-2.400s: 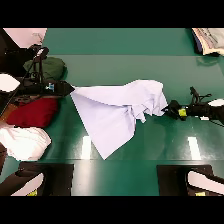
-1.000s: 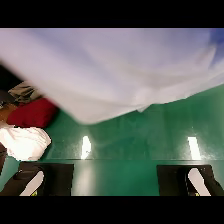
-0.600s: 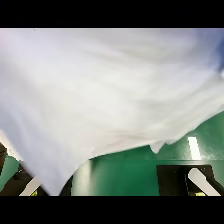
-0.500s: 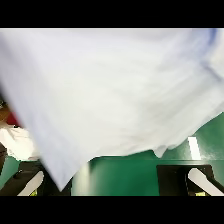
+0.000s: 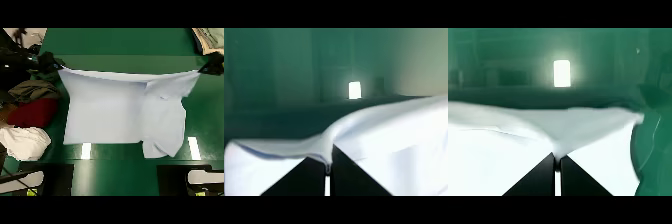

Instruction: Fold the shirts.

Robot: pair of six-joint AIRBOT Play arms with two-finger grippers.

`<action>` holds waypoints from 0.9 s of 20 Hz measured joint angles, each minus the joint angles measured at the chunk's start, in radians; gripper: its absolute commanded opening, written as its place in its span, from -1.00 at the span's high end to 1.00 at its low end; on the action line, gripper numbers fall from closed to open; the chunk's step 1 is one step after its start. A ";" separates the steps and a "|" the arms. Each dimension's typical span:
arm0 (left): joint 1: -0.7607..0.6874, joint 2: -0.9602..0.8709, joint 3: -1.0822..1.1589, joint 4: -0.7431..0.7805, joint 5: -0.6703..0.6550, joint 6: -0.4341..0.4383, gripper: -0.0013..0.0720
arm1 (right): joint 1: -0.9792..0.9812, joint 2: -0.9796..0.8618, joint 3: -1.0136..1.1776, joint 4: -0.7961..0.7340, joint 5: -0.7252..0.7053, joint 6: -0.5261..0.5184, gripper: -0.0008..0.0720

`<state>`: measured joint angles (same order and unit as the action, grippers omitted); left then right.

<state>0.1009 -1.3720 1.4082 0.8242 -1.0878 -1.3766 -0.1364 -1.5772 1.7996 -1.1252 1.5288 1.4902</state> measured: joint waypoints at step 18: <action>-0.053 -0.151 -0.118 0.212 0.117 0.183 0.89 | 0.138 0.000 -0.319 -0.191 -0.341 -0.031 0.94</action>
<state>0.0475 -1.5227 1.2903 1.0363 -0.9710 -1.1934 0.0021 -1.5768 1.4803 -1.3159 1.1877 1.4590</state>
